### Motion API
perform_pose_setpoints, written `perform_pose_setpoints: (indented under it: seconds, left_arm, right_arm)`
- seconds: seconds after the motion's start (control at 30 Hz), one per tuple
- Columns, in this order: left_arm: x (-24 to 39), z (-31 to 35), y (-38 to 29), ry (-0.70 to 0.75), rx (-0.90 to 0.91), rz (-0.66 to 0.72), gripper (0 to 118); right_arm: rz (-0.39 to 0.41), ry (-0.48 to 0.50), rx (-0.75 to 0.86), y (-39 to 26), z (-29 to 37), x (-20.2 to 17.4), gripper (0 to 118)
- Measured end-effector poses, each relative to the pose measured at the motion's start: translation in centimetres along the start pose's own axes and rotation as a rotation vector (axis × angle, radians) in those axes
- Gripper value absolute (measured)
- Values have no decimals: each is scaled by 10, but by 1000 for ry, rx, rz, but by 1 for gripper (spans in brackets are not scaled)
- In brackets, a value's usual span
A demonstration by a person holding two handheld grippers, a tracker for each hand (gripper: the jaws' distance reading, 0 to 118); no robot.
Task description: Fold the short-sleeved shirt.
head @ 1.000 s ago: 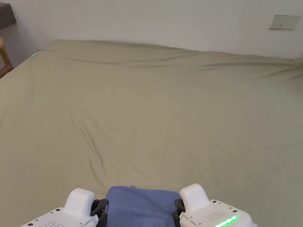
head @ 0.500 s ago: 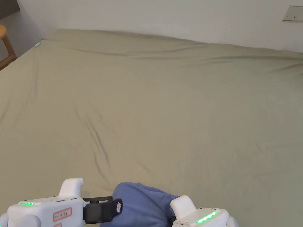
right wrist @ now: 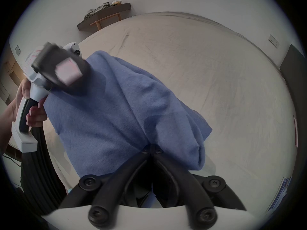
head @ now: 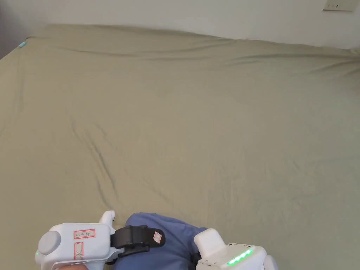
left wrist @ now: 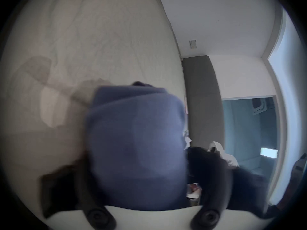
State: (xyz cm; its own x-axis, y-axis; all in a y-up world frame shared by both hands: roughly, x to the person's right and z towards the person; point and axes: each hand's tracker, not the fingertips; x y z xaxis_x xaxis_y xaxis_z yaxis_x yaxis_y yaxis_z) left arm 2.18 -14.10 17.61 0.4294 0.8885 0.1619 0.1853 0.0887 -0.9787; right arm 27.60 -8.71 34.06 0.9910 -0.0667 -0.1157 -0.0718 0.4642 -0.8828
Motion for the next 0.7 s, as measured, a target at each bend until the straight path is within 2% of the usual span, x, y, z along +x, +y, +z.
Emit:
perform_pose_setpoints:
  seconds: [0.03, 0.07, 0.1, 0.13, 0.23, 0.3, 0.4, 0.57, 0.7]
  left_arm:
    - [1, -1, -2, 105, 18, -21, 42]
    - [-1, -5, -4, 175, 12, -38, 35]
    - [-4, -6, -6, 99, 8, -9, 35]
    - [-4, 0, -7, 83, 28, -6, 35]
    - [13, 0, -10, 169, 36, -86, 35]
    - [21, 9, -12, 202, 43, -109, 35]
    - [37, 20, -19, 233, 59, -162, 34]
    - [54, 48, -25, 356, 118, -226, 34]
    - [57, 81, -30, 498, 165, -317, 34]
  right_arm:
    - [-2, 1, 0, 0, 1, 0, 2]
    - [-3, 3, 3, 0, 1, 0, 2]
    - [-5, 0, 6, 0, 1, -1, 2]
    - [-4, -10, 12, -1, 4, -4, 2]
    - [20, -37, 47, 4, 20, -4, 2]
    - [9, -81, 150, 11, 42, -1, 2]
    - [-18, -184, 273, 26, 80, 3, 2]
    - [3, -327, 419, 44, 126, -2, 2]
    - [-43, -360, 504, 49, 149, -15, 2]
